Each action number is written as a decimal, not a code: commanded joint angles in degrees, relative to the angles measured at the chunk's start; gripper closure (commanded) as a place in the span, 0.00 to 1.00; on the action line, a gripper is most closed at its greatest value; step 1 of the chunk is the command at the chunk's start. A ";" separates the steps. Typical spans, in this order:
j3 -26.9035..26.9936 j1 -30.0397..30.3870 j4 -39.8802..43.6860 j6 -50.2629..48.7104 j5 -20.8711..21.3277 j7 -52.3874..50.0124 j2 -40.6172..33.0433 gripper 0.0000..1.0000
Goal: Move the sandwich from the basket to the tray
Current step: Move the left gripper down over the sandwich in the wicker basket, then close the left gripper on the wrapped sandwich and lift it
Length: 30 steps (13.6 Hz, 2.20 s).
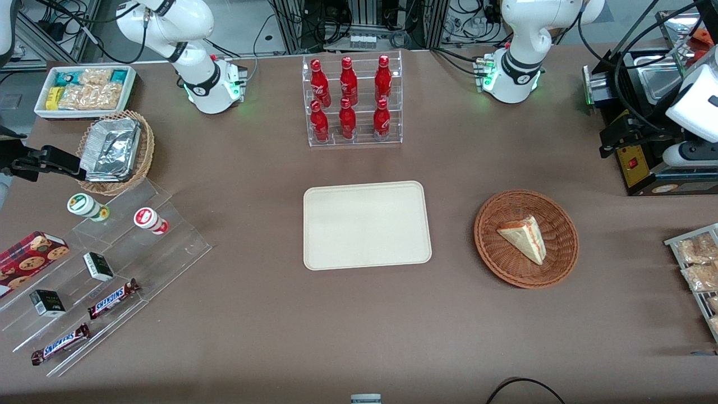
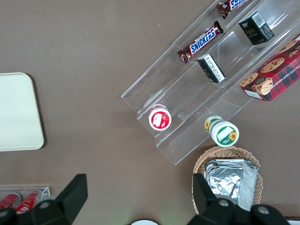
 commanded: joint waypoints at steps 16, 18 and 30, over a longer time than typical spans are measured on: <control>-2.54 0.37 -42.69 52.04 1.39 -35.99 -2.25 0.00; -3.42 0.37 -44.11 53.90 1.39 -39.80 -0.15 0.00; -3.42 0.46 -47.54 72.19 1.04 -45.70 14.28 0.21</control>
